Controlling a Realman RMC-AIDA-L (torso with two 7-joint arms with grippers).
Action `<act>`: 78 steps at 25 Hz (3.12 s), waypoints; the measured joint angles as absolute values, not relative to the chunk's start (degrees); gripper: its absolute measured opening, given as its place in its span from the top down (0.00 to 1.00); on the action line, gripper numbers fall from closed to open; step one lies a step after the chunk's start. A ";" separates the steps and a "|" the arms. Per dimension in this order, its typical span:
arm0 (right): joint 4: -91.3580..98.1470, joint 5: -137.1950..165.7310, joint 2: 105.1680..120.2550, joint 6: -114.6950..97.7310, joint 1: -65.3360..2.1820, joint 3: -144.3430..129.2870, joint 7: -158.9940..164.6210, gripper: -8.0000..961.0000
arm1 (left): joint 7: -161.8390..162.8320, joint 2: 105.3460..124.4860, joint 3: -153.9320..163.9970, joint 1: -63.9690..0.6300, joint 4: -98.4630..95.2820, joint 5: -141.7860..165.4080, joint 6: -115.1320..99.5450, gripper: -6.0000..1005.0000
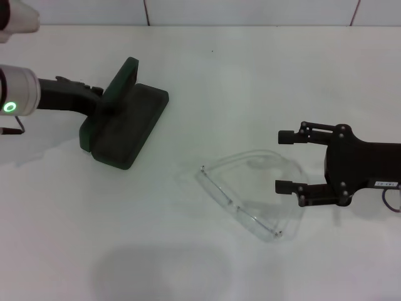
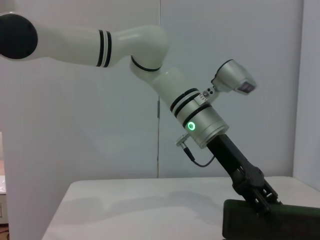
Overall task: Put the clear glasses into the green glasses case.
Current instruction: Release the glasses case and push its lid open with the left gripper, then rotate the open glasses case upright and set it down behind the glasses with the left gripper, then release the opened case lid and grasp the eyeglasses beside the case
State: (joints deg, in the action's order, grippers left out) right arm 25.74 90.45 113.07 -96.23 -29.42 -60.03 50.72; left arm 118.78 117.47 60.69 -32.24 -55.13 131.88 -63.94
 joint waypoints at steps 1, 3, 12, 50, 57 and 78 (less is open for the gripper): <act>25.76 90.45 113.11 -96.23 -29.41 -60.08 50.71 0.17 | 118.91 117.53 60.71 -32.37 -55.14 132.40 -63.96 0.25; 25.76 90.45 113.18 -96.24 -29.36 -60.11 50.70 0.18 | 119.42 117.82 60.76 -32.70 -55.23 133.96 -64.04 0.29; 25.77 90.44 113.20 -96.80 -29.15 -61.79 50.08 0.18 | 118.20 118.99 62.23 -32.39 -58.94 135.71 -64.08 0.66; 23.64 91.45 115.75 -98.60 -24.46 -68.30 38.96 0.17 | 105.70 119.80 97.17 -50.03 -56.48 124.88 -57.65 0.72; 23.64 91.40 115.67 -98.07 -25.02 -68.32 38.67 0.17 | 105.60 120.03 98.17 -52.53 -53.53 125.05 -56.91 0.71; 24.19 90.94 115.45 -96.87 -25.03 -67.50 41.78 0.17 | 107.32 119.84 95.61 -46.47 -60.57 118.39 -56.22 0.37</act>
